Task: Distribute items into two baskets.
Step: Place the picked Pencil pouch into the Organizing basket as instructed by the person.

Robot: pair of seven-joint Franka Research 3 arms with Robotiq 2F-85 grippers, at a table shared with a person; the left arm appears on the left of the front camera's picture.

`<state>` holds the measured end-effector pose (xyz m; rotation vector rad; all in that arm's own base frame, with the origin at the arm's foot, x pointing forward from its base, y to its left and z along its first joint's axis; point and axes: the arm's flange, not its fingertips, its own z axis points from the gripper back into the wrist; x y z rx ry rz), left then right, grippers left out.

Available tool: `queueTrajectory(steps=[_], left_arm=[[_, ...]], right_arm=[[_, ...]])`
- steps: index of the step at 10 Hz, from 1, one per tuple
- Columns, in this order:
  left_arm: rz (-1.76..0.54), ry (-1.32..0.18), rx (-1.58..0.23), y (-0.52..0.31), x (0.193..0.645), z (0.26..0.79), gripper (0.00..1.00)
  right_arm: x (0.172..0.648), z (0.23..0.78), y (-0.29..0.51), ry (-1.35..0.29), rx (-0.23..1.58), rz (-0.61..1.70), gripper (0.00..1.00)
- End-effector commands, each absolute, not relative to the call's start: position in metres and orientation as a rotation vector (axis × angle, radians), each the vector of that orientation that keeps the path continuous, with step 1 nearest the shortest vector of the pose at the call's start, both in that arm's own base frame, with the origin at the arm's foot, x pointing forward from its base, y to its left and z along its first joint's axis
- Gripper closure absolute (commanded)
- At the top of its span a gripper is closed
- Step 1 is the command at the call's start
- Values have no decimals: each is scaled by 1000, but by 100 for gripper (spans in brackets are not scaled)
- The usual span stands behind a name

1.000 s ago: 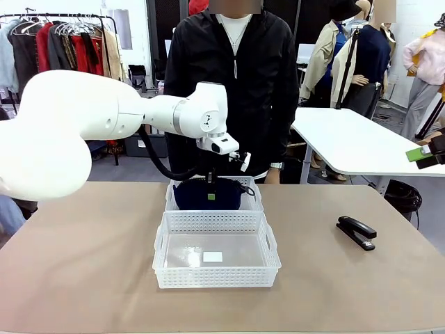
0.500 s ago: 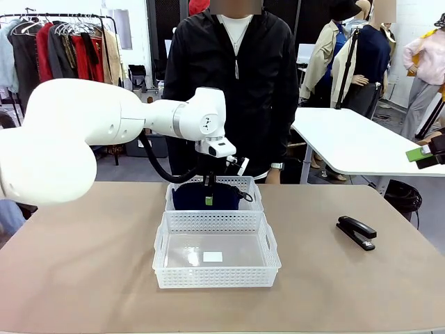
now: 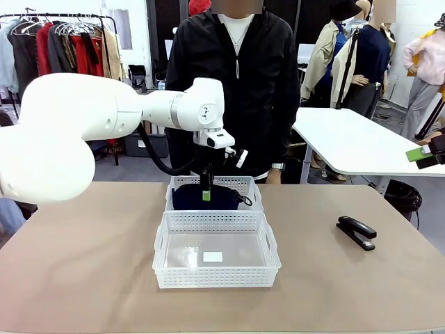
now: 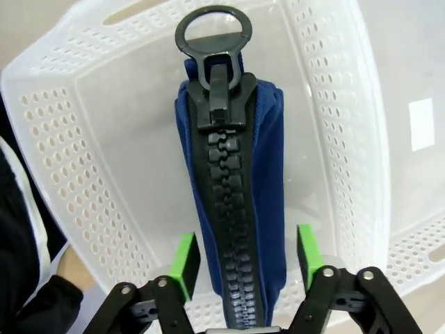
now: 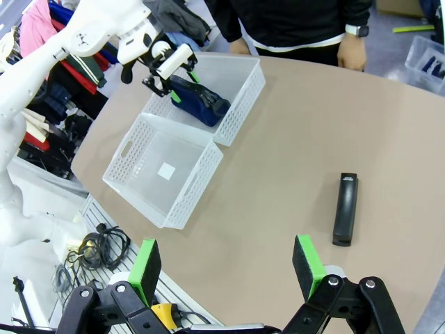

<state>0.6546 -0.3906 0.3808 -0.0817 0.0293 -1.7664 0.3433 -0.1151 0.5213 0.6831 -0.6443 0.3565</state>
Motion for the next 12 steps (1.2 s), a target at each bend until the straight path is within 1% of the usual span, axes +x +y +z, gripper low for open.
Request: queueTrajectory(steps=[1,3,7,8,12], left_arm=[[-1743,24,-124,-377,646,407,0],[-1712,-13,-159,-363,640,429,0],[-1671,-63,-161,-342,630,439,0],[-1696,-36,-147,-356,654,444,0],[-1696,-36,-147,-356,654,444,0]], right_arm=[[344,521,-116,-655,683,371,0],[344,521,-116,-655,683,371,0],[344,521,-116,-655,683,371,0],[344,521,-116,-655,683,371,0],[344,521,-116,-655,683,371,0]])
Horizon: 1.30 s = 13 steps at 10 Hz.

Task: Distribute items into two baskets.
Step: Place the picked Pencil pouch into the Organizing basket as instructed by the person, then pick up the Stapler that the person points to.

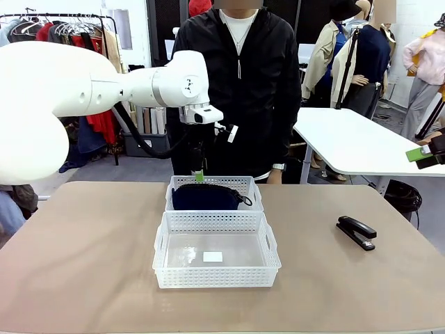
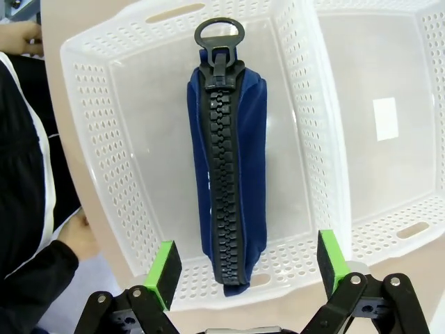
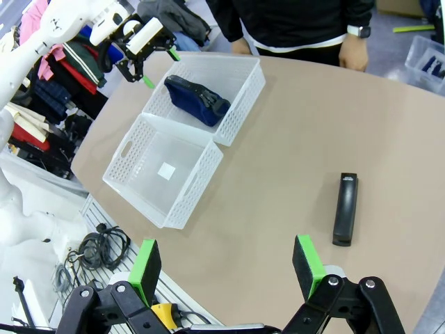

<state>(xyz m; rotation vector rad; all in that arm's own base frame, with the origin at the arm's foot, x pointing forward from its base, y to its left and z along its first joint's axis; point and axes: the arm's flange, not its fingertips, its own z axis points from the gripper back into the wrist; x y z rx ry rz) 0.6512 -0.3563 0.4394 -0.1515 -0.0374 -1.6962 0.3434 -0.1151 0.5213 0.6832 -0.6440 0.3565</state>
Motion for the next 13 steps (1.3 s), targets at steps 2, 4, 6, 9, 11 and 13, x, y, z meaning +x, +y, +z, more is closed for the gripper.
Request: queueTrajectory(steps=[2,4,6,9,11,13], left_arm=[[-1696,-36,-147,-356,654,444,0],[-1696,-36,-147,-356,654,444,0],[-1696,-36,-147,-356,654,444,0],[-1696,-36,-147,-356,654,444,0],[-1696,-36,-147,-356,654,444,0],[-1591,-123,-164,-332,648,457,0]], right_arm=[[344,521,-116,-655,683,371,0],[344,521,-116,-655,683,371,0],[344,521,-116,-655,683,371,0],[344,521,-116,-655,683,371,0],[344,521,-116,-655,683,371,0],[344,521,-116,-655,683,371,0]])
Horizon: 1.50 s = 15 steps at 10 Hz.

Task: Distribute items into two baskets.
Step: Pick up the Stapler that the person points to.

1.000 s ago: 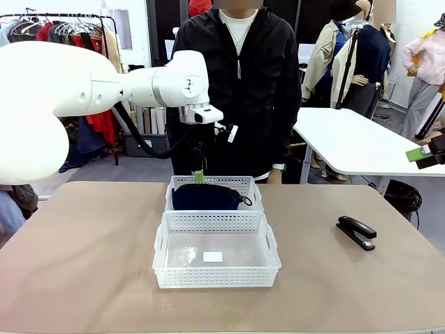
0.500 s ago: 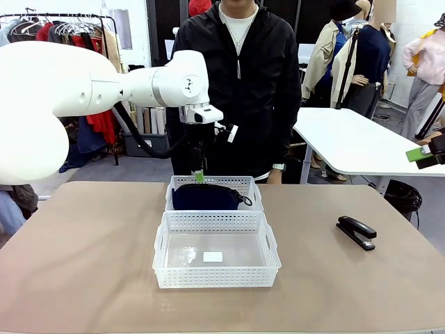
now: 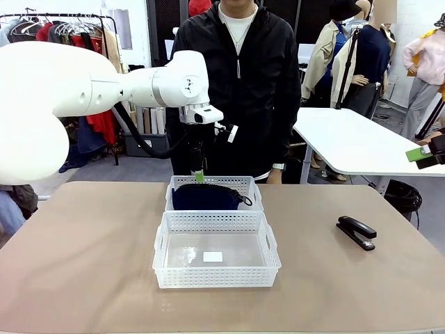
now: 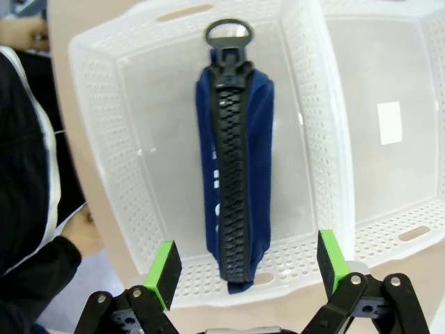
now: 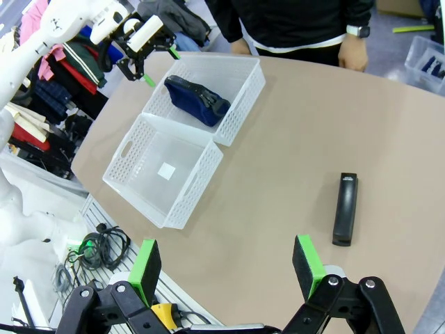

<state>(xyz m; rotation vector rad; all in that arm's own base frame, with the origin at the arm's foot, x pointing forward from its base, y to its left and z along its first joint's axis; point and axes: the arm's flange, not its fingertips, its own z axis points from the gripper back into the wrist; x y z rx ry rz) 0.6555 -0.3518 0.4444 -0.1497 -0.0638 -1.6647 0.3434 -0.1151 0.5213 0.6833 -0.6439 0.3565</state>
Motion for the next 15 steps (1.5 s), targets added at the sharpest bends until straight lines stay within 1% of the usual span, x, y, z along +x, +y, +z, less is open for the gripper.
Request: queueTrajectory(steps=[1,3,5,6,7,8,11,12,13,15], left_arm=[[-1501,-188,-170,-303,642,474,0],[-1335,-250,-155,-247,625,502,0],[-1173,-263,-186,-193,613,517,0],[-1103,-320,-268,-158,602,533,0],[-1001,-354,-278,-128,590,545,0],[-954,-342,-344,-102,578,548,0],[-804,-395,-467,-31,538,546,0],[-764,-397,-491,-18,527,540,0],[-745,-409,-504,-10,514,531,0],[-760,-499,-578,9,479,522,0]], right_arm=[[344,521,-116,-655,683,371,0],[344,521,-116,-655,683,371,0],[344,521,-116,-655,683,371,0],[344,521,-116,-655,683,371,0],[344,521,-116,-655,683,371,0],[344,521,-116,-655,683,371,0],[344,521,-116,-655,683,371,0],[344,521,-116,-655,683,371,0],[344,521,-116,-655,683,371,0],[344,521,-116,-655,683,371,0]])
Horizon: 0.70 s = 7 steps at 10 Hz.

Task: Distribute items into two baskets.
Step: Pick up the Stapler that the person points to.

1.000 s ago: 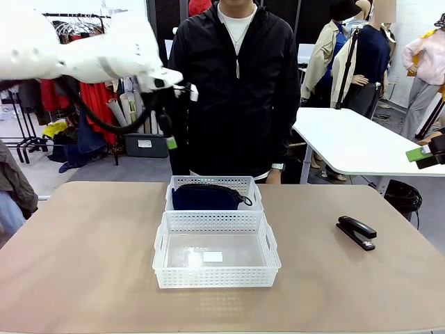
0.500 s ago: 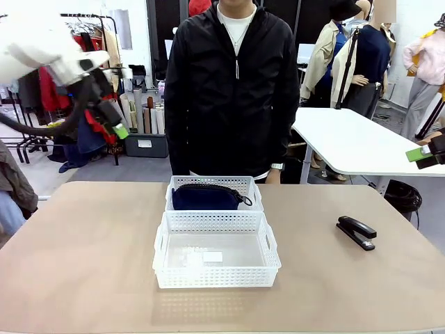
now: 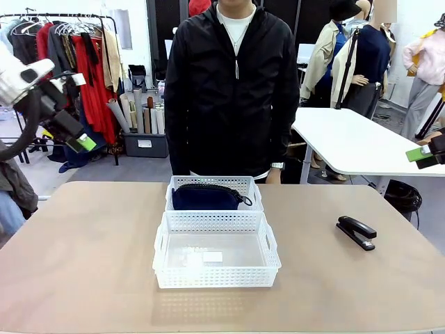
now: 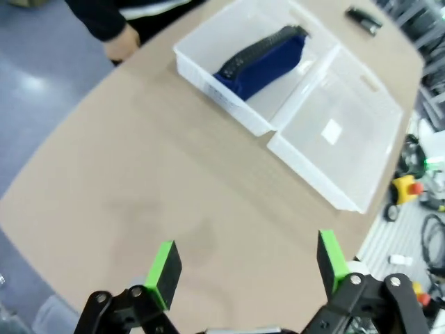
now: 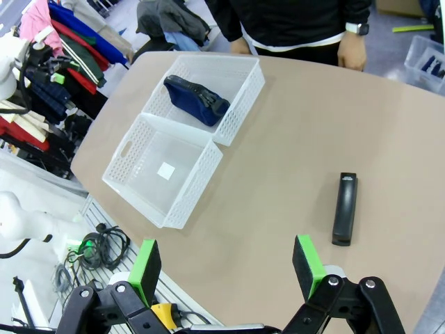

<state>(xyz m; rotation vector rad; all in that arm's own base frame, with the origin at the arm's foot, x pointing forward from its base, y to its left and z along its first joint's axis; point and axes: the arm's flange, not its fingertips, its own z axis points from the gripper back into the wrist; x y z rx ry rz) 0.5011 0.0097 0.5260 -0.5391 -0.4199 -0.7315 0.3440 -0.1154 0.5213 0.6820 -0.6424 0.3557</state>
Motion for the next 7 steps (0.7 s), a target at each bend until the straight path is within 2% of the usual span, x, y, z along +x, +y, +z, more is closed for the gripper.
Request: queueTrajectory(steps=[1,4,7], left_arm=[[-766,-549,-617,18,459,516,0],[-771,-631,-692,35,431,501,0],[-771,-644,-720,37,440,502,0]], right_arm=[[344,521,-116,-655,683,371,0],[344,521,-116,-655,683,371,0],[344,521,-116,-655,683,371,0]])
